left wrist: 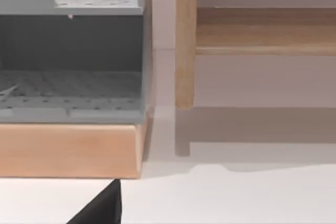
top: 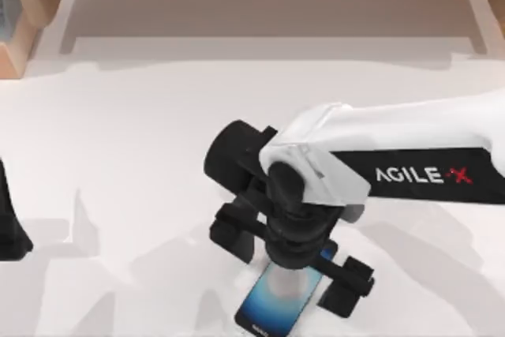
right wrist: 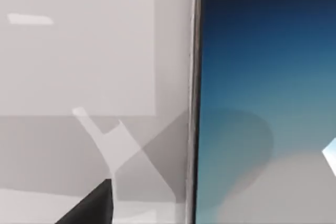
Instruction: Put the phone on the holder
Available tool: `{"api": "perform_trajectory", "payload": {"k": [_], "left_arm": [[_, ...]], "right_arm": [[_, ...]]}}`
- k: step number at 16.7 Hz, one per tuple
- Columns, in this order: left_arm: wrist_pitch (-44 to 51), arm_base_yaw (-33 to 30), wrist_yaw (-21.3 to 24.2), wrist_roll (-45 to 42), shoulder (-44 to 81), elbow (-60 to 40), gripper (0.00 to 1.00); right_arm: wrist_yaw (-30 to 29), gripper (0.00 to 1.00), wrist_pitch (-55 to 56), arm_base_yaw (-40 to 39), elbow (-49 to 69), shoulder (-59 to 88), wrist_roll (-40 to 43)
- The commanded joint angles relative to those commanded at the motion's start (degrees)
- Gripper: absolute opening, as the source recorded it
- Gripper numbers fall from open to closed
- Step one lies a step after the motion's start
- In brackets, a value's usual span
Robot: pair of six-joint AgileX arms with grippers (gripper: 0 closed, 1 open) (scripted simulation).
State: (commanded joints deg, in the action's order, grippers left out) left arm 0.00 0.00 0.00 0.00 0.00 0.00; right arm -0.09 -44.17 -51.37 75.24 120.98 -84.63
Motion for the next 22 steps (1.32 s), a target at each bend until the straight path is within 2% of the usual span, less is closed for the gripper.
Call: {"api": "perform_trajectory", "payload": {"k": [12,20,22], "left_arm": [[0.0,0.0,0.0,0.0,0.0,0.0,1.00],[0.0,0.0,0.0,0.0,0.0,0.0,1.00],[0.0,0.0,0.0,0.0,0.0,0.0,1.00]], "right_arm": [[0.0,0.02,0.0,0.0,0.0,0.0,0.0],[0.0,0.00,0.0,0.0,0.0,0.0,0.0],[-0.1,0.00,-3.7,0.2,0.8,-3.2,1.1]]}}
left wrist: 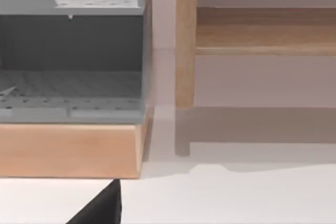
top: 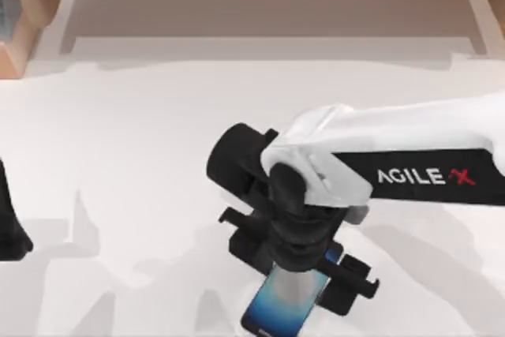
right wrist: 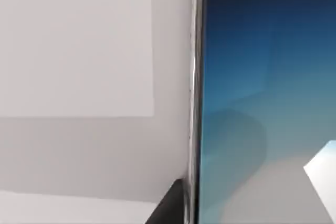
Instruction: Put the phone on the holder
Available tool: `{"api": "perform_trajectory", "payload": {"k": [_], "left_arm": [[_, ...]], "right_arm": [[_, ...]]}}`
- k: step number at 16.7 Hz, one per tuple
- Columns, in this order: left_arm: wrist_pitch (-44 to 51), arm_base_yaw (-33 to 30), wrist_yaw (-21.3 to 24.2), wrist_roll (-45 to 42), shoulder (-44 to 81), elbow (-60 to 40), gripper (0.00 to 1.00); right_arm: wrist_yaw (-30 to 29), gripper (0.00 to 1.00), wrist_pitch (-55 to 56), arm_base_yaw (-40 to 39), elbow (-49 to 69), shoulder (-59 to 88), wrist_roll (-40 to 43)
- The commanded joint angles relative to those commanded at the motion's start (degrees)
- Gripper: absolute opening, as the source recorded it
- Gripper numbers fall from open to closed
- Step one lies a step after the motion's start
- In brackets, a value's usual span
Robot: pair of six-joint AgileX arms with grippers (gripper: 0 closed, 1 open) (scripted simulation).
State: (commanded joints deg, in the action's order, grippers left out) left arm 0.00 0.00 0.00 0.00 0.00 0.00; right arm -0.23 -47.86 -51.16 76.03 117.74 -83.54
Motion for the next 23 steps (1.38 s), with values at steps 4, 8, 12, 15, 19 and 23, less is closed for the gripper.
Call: {"api": "perform_trajectory", "payload": {"k": [4,8,12,15,19,23], "left_arm": [[0.0,0.0,0.0,0.0,0.0,0.0,1.00],[0.0,0.0,0.0,0.0,0.0,0.0,1.00],[0.0,0.0,0.0,0.0,0.0,0.0,1.00],[0.0,0.0,0.0,0.0,0.0,0.0,1.00],[0.0,0.0,0.0,0.0,0.0,0.0,1.00],[0.0,0.0,0.0,0.0,0.0,0.0,1.00]], "right_arm": [[0.0,0.00,-2.3,0.0,1.2,-1.1,0.0],[0.0,0.00,-3.8,0.0,2.0,-1.8,0.1],[0.4,0.00,-3.5,0.2,2.2,-2.0,0.5],[4.5,0.00,-1.7,2.6,4.7,-4.6,5.3],[14.8,0.00,2.8,12.4,8.2,-8.6,19.6],[25.0,0.00,8.0,29.3,9.6,-13.4,39.9]]}}
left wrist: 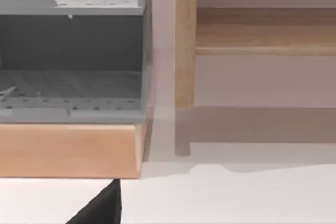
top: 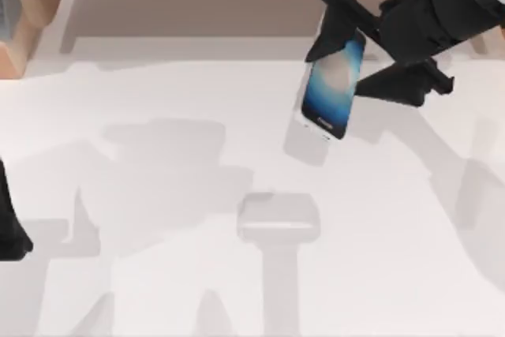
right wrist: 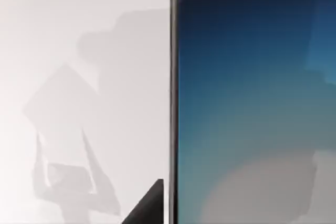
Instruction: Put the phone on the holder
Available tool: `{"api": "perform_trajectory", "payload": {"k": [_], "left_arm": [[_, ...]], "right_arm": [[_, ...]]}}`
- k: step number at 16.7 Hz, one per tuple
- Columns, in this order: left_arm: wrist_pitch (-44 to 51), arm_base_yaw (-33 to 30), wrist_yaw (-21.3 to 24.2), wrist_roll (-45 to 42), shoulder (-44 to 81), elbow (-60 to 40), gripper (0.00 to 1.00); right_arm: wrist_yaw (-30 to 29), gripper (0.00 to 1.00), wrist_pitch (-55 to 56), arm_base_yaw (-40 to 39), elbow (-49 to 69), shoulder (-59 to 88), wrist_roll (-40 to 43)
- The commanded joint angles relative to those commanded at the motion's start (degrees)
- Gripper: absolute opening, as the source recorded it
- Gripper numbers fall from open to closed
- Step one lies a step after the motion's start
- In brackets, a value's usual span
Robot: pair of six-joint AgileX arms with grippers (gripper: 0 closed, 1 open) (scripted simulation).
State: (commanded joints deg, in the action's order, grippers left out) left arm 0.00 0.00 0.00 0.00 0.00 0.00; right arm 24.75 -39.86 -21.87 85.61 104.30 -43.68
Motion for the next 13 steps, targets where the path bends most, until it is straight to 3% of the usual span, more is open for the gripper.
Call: {"api": "perform_trajectory", "payload": {"k": [5,13], "left_arm": [[0.0,0.0,0.0,0.0,0.0,0.0,1.00],[0.0,0.0,0.0,0.0,0.0,0.0,1.00]], "right_arm": [[8.7,0.00,5.3,20.7,-0.9,-5.3,22.5],[23.3,0.00,11.8,40.1,-3.5,-8.6,50.3]]}}
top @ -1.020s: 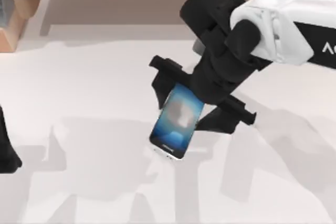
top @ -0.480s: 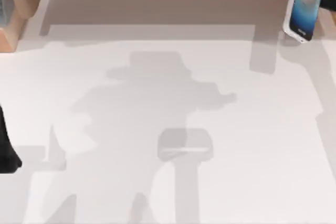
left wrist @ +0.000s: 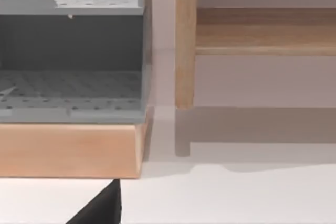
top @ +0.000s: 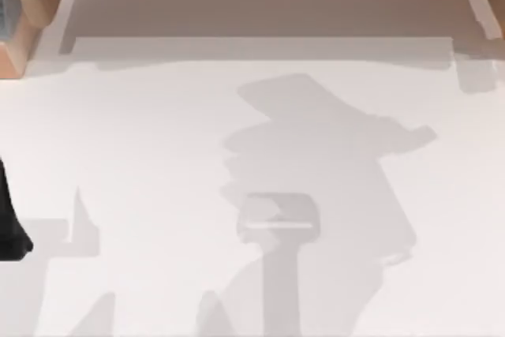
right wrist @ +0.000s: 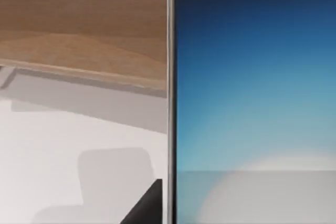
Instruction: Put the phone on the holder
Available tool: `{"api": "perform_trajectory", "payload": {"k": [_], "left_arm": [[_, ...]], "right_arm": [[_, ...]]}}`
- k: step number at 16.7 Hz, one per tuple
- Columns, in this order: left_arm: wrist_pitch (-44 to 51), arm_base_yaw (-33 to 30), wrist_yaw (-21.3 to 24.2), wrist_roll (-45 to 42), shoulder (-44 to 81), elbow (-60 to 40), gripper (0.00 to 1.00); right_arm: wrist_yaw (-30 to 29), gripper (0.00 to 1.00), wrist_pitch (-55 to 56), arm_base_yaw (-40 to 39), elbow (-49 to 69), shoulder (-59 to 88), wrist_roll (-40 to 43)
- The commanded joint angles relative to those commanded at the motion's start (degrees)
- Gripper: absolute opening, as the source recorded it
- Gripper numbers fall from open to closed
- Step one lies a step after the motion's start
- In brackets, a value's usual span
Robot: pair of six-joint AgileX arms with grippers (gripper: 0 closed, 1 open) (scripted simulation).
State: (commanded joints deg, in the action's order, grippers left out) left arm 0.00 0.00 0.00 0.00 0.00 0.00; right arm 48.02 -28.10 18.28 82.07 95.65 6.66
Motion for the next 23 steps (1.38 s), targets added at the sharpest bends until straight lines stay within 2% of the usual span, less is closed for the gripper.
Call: {"api": "perform_trajectory", "payload": {"k": [6,10,14,23], "left_arm": [[0.0,0.0,0.0,0.0,0.0,0.0,1.00],[0.0,0.0,0.0,0.0,0.0,0.0,1.00],[0.0,0.0,0.0,0.0,0.0,0.0,1.00],[0.0,0.0,0.0,0.0,0.0,0.0,1.00]], "right_arm": [[3.1,0.00,2.1,25.3,-4.4,0.2,22.3],[5.4,0.00,2.0,36.1,-10.4,0.5,35.8],[8.1,0.00,1.6,39.3,-14.8,0.8,42.7],[7.0,0.00,2.8,38.2,-15.6,0.1,42.8]]}}
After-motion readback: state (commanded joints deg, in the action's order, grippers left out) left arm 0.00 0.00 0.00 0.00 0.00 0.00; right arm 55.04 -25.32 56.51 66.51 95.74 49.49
